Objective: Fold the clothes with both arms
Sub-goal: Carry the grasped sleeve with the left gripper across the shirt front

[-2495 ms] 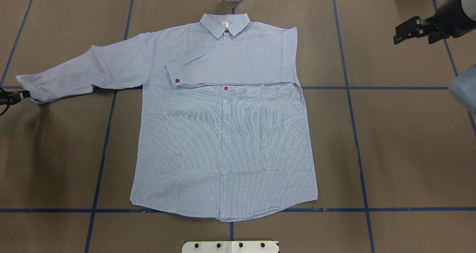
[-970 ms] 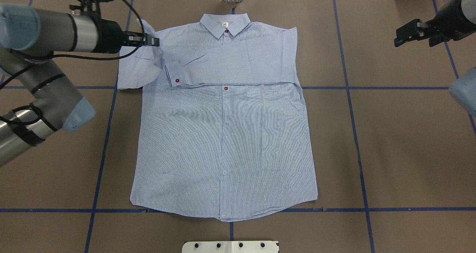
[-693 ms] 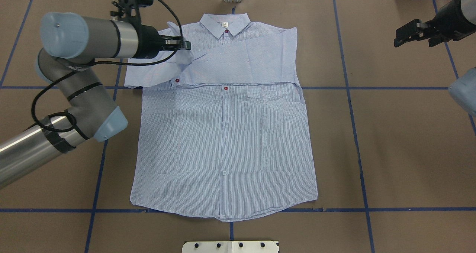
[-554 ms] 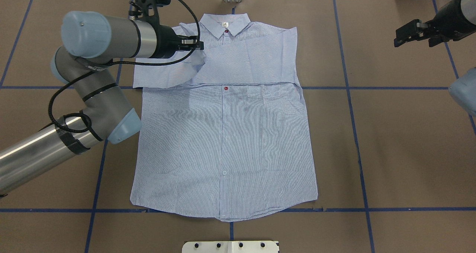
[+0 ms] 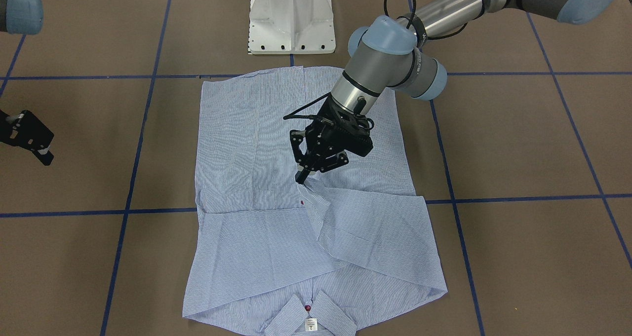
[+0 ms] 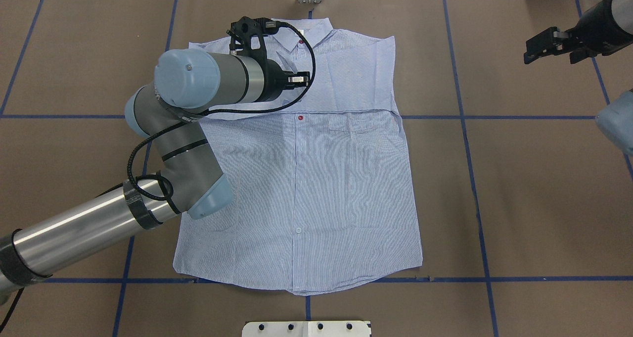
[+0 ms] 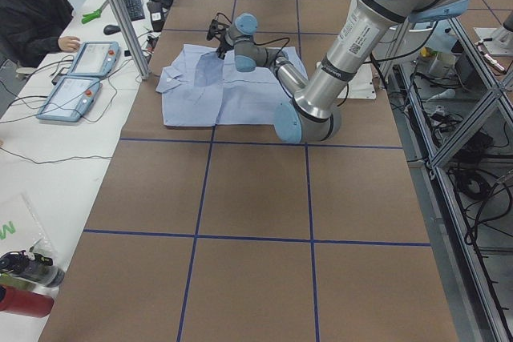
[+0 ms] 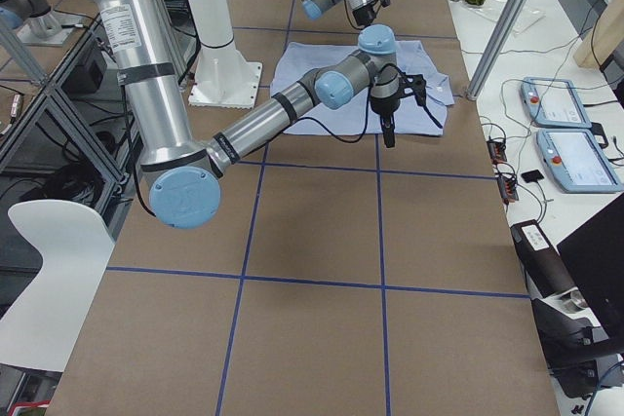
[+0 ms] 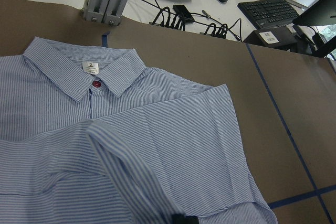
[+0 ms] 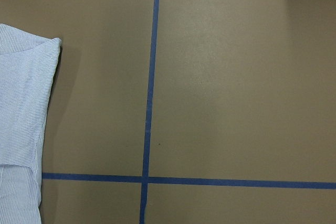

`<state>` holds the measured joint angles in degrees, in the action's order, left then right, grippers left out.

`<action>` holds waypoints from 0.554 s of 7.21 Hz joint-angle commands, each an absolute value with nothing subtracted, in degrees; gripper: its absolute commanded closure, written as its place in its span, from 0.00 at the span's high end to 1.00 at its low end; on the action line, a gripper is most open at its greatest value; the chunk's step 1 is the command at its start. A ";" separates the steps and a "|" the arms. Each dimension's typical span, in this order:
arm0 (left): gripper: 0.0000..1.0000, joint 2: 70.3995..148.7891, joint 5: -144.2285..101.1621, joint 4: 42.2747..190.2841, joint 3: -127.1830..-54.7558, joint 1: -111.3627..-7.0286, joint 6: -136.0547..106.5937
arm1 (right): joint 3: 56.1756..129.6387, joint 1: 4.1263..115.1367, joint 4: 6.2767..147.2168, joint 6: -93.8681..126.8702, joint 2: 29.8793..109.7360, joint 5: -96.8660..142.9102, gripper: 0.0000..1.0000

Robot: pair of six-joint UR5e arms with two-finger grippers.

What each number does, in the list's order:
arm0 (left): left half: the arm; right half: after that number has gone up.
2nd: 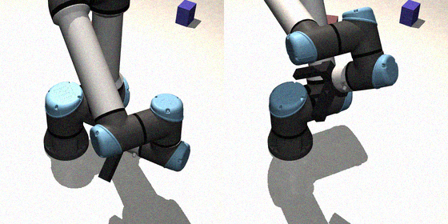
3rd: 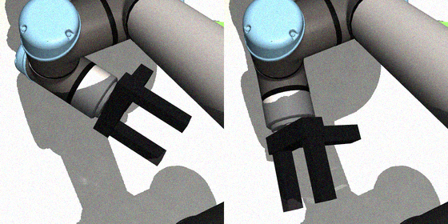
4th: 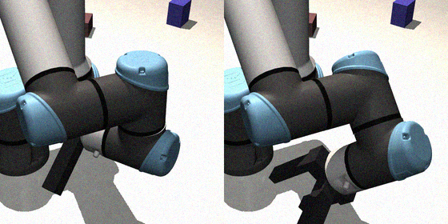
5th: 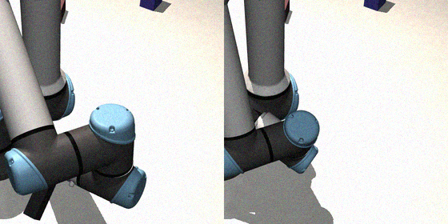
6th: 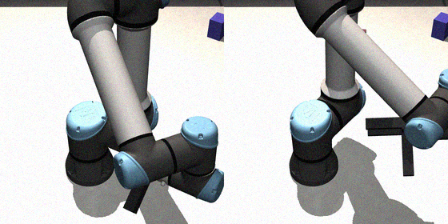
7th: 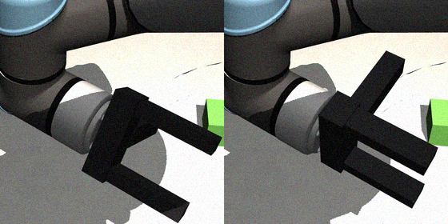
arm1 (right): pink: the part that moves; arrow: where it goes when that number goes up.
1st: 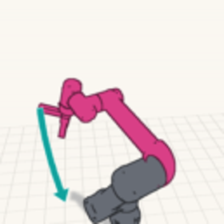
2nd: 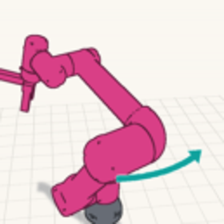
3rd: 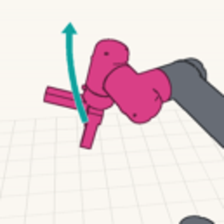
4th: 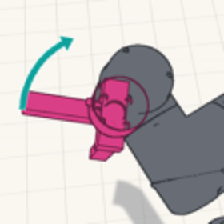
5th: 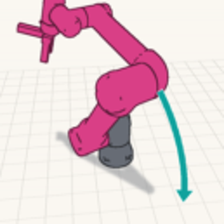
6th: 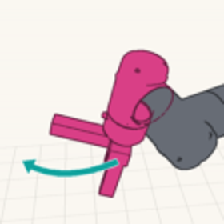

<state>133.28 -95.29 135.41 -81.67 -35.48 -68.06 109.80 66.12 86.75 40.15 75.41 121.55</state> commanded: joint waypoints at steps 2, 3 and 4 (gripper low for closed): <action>0.00 136.92 -92.73 135.35 -77.00 -32.88 -67.77 | 109.60 66.09 86.75 40.17 75.41 121.55 1.00; 0.00 139.20 -91.85 135.35 -74.90 -31.83 -67.85 | 109.60 66.09 86.75 40.17 75.41 121.55 1.00; 0.00 140.00 -91.76 135.44 -73.49 -31.56 -67.76 | 109.60 66.09 86.75 40.17 75.41 121.55 1.00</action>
